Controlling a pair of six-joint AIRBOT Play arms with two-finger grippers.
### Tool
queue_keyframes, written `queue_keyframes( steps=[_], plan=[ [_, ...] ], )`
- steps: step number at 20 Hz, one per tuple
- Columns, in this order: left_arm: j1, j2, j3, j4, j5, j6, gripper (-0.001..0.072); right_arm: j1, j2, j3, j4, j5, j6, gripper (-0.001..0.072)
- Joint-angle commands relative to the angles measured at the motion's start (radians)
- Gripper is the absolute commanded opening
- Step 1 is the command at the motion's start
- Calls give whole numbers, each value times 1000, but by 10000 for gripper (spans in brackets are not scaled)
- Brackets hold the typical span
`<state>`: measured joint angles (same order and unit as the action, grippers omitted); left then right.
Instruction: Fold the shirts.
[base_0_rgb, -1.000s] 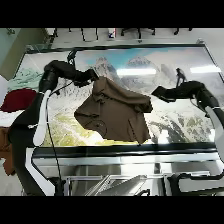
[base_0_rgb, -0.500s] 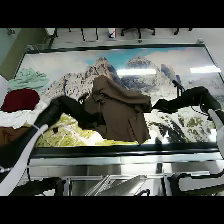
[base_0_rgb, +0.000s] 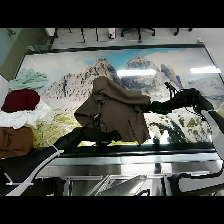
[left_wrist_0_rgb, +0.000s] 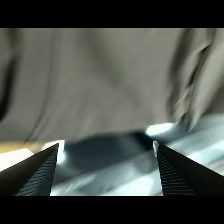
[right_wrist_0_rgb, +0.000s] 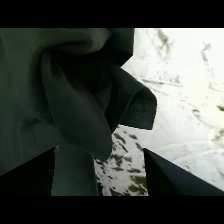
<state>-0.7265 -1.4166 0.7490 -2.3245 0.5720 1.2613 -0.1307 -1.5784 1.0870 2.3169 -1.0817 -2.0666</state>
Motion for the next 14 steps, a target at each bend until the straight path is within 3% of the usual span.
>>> queue_keyframes(
  steps=[1,2,3,4,6,7,11,14],
  plan=[
    [-17,-87,58,2,-138,-14,596,20,0,-1,18,28,-2,611],
    [-6,-108,81,3,-127,-13,321,30,0,-1,18,49,3,607],
    [1,-122,98,5,-107,-13,64,37,0,-1,19,63,14,542],
    [10,-126,107,19,-81,-13,17,42,0,-1,28,67,13,368],
    [35,-108,116,101,2,-13,17,57,0,-1,48,67,14,66],
    [50,-90,116,152,48,-14,16,63,0,-1,68,63,18,17],
    [177,18,116,467,304,-89,16,47,57,37,290,-40,17,16],
    [282,81,116,665,517,-91,16,-55,173,95,344,18,58,17]
  ],
)
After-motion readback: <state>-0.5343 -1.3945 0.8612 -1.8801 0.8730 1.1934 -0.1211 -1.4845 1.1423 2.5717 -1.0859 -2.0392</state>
